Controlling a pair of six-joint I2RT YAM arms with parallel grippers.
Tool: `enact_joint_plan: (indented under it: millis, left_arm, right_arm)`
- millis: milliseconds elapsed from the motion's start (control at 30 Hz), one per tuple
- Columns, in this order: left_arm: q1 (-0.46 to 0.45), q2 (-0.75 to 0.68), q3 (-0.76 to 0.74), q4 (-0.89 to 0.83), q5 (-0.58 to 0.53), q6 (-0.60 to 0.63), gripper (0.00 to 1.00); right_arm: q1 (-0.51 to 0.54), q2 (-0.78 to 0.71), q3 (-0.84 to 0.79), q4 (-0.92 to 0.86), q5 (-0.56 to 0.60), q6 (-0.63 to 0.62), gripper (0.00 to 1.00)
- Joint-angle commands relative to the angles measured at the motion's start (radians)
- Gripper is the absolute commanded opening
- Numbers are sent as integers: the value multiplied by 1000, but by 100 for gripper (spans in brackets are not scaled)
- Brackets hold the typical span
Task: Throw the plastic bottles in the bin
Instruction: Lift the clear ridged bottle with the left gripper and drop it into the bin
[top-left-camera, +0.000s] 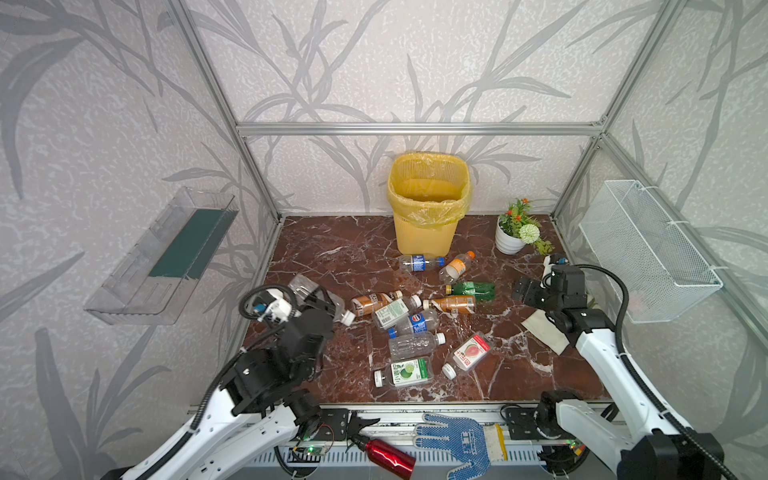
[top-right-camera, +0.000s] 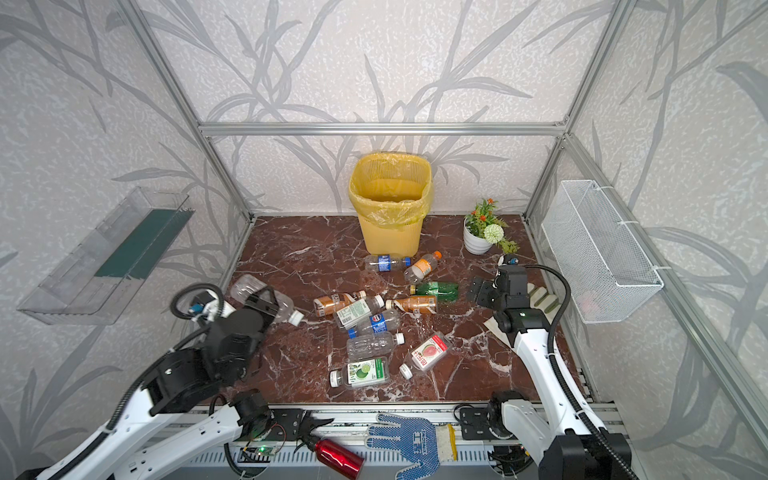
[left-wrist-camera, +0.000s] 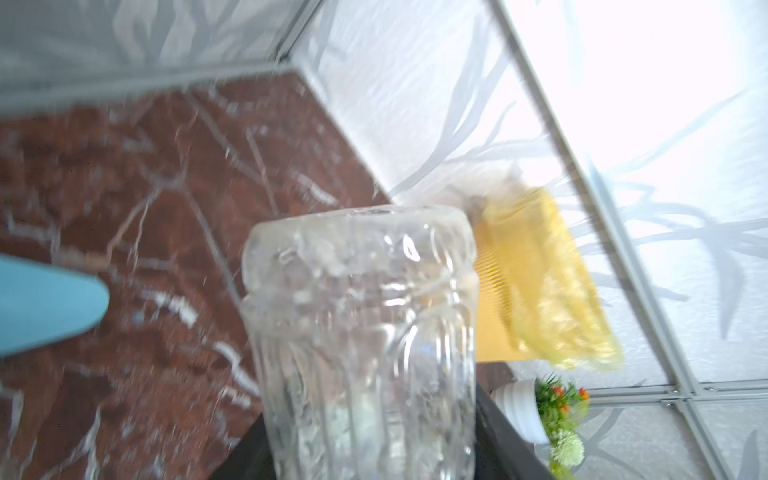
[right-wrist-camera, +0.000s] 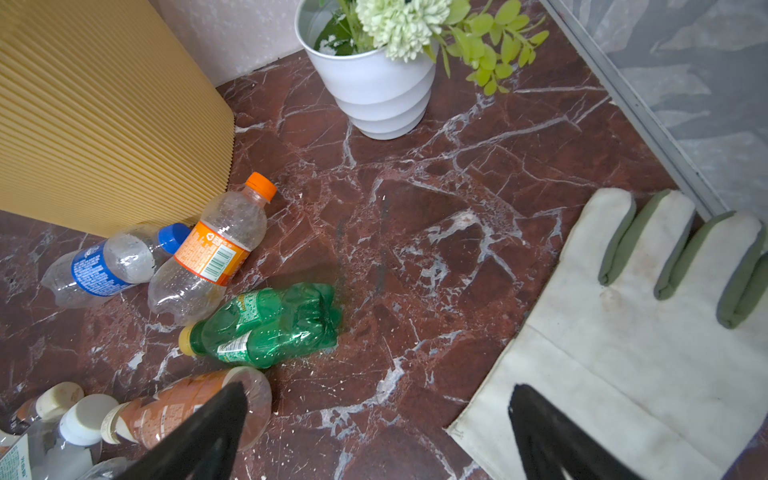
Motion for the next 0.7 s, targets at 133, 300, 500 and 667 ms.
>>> enact_joint_plan:
  millis: [133,300,500,667]
  left_arm:
    - [58,275,386,491,-40,921,61]
    - [195,622,586,542,293,846,63]
    - [226,1214,1194,343,699,758,75]
    - [184,1231,1314,424,701,848,99]
  right_arm:
    - [-85,-3,58,44,-65,-22,99]
    - [-115,-15,52,38,-105,4,99]
    - [-113,-5,53,16,-233,43,97]
    - [-114,-60,45,-28,-210,19,98]
